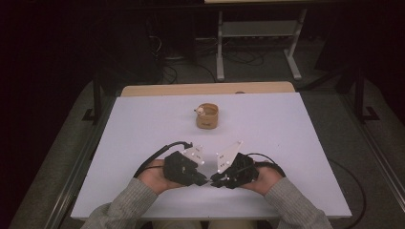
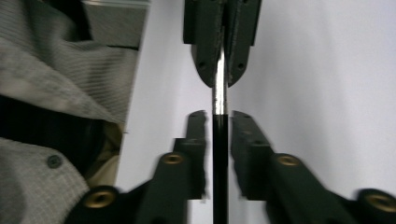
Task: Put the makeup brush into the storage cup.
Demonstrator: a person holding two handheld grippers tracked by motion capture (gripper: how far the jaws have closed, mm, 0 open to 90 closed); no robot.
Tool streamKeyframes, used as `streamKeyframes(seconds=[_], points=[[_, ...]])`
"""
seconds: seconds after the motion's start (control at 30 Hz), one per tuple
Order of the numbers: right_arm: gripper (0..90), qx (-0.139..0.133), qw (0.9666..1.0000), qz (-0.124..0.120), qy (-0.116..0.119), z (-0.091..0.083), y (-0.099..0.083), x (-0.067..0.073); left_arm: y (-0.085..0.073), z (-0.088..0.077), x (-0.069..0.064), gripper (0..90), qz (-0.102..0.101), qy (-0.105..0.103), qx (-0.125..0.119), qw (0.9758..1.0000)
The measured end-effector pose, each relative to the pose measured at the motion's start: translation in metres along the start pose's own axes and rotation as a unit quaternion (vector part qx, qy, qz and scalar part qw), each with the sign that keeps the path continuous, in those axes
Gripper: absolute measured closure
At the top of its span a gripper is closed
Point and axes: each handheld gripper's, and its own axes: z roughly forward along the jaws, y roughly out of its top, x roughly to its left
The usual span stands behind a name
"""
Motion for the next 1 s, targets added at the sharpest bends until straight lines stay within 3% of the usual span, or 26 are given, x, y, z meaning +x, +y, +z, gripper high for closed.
streamKeyframes(seconds=[0.23,0.43,0.5,0.57,0.77,1.0], points=[[74.1,0.023,0.9995,0.011,-0.018,0.0,0.01,0.0,0.002,-0.001,-0.001,84.2,-0.006,0.011,0.012,0.9998],[81.3,0.038,0.9992,0.014,-0.008,0.003,0.015,0.0,0.004,0.0,-0.003,83.9,0.002,0.014,0.02,0.9997],[82.5,0.034,0.9993,0.014,0.009,0.004,0.013,-0.001,0.004,-0.001,-0.003,79.1,0.001,0.019,0.017,0.9997],[82.6,0.036,0.9991,0.02,0.006,0.004,0.009,-0.003,0.002,-0.005,-0.002,70.8,-0.004,0.017,0.007,0.9998],[82.7,-0.002,0.9986,0.05,0.013,-0.006,-0.006,-0.008,-0.005,-0.021,0.002,63.7,-0.025,0.03,-0.02,0.999],[82.7,-0.027,0.9972,0.069,0.007,-0.017,-0.014,-0.015,-0.012,-0.021,0.001,62.0,-0.031,0.037,-0.03,0.9984]])
